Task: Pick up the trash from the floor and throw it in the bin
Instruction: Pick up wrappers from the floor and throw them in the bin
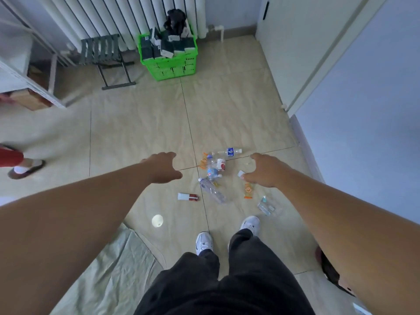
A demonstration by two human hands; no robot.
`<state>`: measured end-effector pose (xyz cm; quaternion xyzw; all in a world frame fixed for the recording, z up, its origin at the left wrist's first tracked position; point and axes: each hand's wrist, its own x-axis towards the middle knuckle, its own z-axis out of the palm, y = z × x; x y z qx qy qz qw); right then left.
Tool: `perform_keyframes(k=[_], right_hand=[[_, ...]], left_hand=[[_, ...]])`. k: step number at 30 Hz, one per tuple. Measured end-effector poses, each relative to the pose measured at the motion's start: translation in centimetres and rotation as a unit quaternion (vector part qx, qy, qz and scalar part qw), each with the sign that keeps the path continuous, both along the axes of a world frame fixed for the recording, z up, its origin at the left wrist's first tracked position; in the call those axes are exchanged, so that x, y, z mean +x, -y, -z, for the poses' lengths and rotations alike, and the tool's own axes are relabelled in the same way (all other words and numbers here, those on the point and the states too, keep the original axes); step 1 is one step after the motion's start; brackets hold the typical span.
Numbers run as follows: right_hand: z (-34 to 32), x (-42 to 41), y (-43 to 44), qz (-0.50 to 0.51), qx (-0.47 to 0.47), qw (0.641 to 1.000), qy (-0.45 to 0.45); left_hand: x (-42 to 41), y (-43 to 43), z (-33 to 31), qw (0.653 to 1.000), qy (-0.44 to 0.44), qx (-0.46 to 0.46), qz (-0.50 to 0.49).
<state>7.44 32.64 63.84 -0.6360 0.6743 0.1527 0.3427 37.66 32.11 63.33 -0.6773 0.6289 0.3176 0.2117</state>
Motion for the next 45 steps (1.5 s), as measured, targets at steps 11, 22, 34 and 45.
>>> perform_keyframes(k=[11,22,34,45], right_hand=[[8.4,-1.5,5.1,-0.036,0.112,0.993,0.016],[18.3,-5.6,8.6,0.016,0.173,0.984,0.03],[33.3,-7.8,7.8,0.196,0.175,0.965,0.02],[55.6,-8.3,7.9,0.253,0.145,0.956,-0.031]], left_hand=[[-2.3,0.9,7.7,0.993,-0.031,0.088,-0.078],[-4.4,4.7,16.9,0.981,-0.08,0.113,-0.138],[-6.4,10.3,34.0,0.971,-0.12,0.181,-0.098],[-11.2,14.9,55.3,0.978,-0.121,0.153,-0.075]])
